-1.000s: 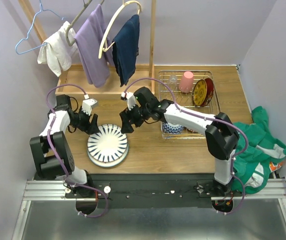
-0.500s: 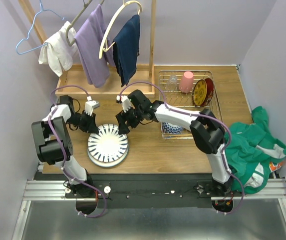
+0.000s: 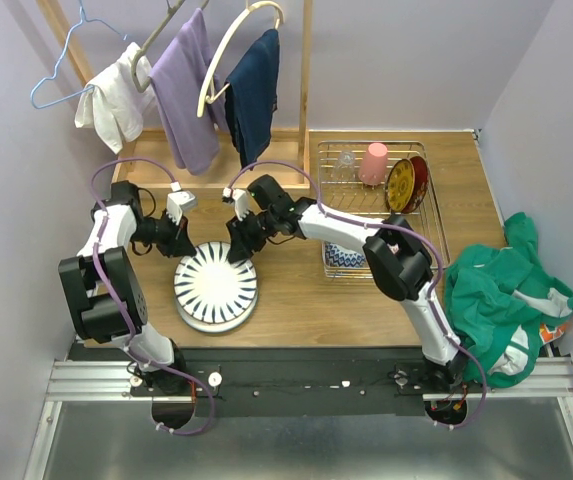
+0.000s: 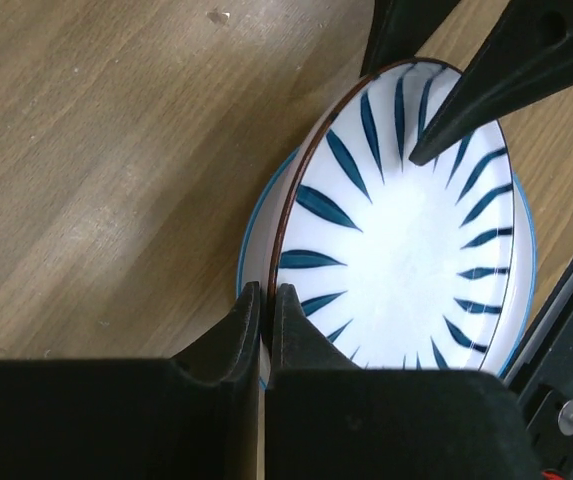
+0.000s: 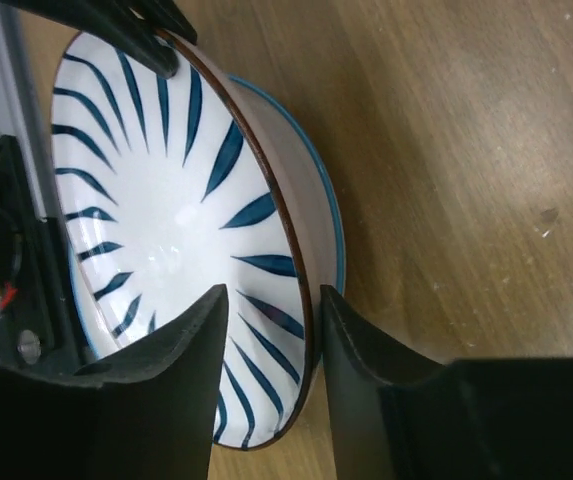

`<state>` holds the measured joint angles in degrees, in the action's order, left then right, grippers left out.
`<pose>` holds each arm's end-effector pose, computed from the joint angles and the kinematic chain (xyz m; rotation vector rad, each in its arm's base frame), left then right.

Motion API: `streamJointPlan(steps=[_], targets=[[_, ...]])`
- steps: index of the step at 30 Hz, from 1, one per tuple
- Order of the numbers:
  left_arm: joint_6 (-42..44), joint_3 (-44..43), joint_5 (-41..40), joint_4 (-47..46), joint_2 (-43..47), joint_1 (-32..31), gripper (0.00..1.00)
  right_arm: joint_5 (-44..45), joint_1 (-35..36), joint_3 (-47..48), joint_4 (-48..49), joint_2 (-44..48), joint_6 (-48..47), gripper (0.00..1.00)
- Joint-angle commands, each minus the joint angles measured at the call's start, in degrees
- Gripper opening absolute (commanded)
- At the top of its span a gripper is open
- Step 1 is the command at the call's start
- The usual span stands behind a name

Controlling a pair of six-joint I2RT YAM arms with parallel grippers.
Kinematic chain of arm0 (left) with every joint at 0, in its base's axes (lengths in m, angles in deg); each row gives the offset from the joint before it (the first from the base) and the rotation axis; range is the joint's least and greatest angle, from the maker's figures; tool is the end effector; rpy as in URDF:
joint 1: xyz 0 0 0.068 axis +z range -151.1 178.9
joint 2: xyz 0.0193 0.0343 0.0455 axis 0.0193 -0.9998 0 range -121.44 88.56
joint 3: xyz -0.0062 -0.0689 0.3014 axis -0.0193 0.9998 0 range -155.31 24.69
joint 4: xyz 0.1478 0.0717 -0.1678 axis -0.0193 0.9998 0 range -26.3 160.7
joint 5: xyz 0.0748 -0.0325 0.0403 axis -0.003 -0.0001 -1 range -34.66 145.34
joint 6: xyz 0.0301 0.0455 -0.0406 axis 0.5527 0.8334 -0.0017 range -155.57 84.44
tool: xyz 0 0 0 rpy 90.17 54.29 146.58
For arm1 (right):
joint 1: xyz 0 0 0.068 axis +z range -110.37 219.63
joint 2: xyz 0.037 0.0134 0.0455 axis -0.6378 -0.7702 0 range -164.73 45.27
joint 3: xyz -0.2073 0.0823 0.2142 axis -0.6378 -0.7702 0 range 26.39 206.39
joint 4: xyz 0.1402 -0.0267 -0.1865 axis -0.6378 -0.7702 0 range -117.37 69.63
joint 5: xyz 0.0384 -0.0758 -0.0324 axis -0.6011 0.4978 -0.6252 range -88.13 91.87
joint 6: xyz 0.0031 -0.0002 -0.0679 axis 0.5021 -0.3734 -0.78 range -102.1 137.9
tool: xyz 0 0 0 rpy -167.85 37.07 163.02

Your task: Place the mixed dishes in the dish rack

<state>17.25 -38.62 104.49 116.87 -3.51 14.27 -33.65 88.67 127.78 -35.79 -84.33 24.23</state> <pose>0.2663 0.0304 0.2547 0.8526 2.2721 -0.8227 0.3148 0.4112 0.2147 -1.2027 2.1550 1.1800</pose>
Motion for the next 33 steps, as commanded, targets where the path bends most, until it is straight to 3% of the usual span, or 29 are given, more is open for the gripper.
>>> streamJointPlan(steps=[1,5,7,10,11,14,17,21,24,33], targets=[[2.7,-0.2,3.5,-1.4,2.3,0.2,0.03,-7.1,-0.2,1.5,1.8,-1.6,-0.2,0.37],[1.3,0.6,4.5,-3.8,3.6,0.4,0.02,-7.5,-0.2,1.3,1.7,-1.8,-0.4,0.06],[-0.6,1.3,4.1,-5.3,4.5,0.4,0.02,-7.4,-0.1,1.3,1.7,-1.5,-0.4,0.01],[-4.7,1.7,1.4,-8.3,6.4,0.4,0.23,-5.4,-0.2,1.1,0.4,0.0,-0.8,0.0],[-5.1,1.6,0.8,-9.4,7.8,0.4,0.39,-3.9,-0.2,0.9,-0.2,0.8,-0.7,0.0],[-9.9,1.7,-1.6,-13.4,13.6,0.4,0.6,0.2,-0.3,-0.4,-2.6,4.7,-1.6,0.0],[-14.6,-1.6,-0.7,-13.2,17.8,0.5,0.69,4.1,-0.3,-2.8,-4.7,10.1,-2.4,0.0],[-19.9,-6.5,1.5,-11.9,21.8,0.4,0.73,8.3,-0.3,-5.3,-6.9,17.0,-3.0,0.0],[-21.3,-8.3,1.1,-10.9,25.2,0.3,0.75,16.7,-0.3,-7.1,-8.9,23.7,-1.0,0.01],[-14.8,-6.3,-6.2,-1.0,31.6,-4.9,0.75,45.7,-2.2,-10.8,-16.0,45.5,1.0,0.01]])
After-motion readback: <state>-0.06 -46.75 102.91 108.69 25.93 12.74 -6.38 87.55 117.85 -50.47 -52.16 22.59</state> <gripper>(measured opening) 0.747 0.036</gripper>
